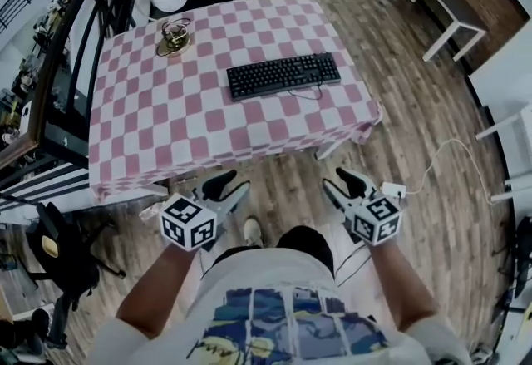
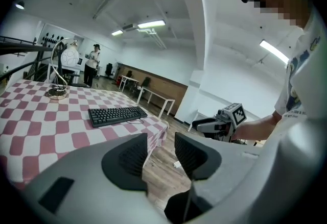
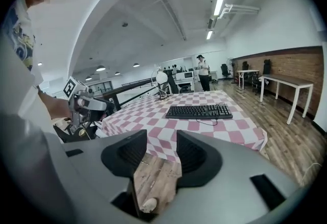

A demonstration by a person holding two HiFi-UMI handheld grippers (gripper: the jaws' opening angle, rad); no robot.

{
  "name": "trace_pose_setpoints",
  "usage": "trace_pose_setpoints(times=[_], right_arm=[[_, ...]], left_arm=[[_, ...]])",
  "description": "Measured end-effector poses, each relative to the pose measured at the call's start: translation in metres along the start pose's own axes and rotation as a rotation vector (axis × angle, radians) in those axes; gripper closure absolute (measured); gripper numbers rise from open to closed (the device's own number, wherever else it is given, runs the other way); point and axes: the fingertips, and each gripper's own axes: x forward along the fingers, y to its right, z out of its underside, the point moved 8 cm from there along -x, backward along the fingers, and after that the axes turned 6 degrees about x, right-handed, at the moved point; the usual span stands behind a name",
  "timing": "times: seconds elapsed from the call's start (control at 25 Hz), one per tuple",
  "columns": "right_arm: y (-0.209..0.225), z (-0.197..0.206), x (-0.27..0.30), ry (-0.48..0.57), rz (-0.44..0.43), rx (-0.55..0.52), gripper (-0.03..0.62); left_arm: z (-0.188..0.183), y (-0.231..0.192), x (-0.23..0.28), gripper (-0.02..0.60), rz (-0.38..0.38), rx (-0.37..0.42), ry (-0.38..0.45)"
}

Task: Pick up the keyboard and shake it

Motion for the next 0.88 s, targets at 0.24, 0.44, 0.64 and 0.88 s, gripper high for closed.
trace_pose_setpoints(times=[0.24,0.44,0.64,0.88], right_arm=[[0.066,-0.044,0.059,-0.047,0.023,0.016,0.404],[0.154,-0.076,0.116,-0.082,0.018,0.064,0.404],[0.245,-0.098,0.173,-0.153,-0.012,0.098,0.402],[0.344,-0.116,0.230,-0.242,-0.049,0.138,0.386]], left_arm=[[-0.014,-0.068,0.041,0.417,-0.004,-0.085,-0.015],[-0.023,-0.129,0.090,0.411,-0.055,-0.165,-0.036],[-0.027,-0.178,0.151,0.402,-0.142,-0.217,-0.094],[-0.035,-0.226,0.214,0.377,-0.233,-0.317,-0.141]])
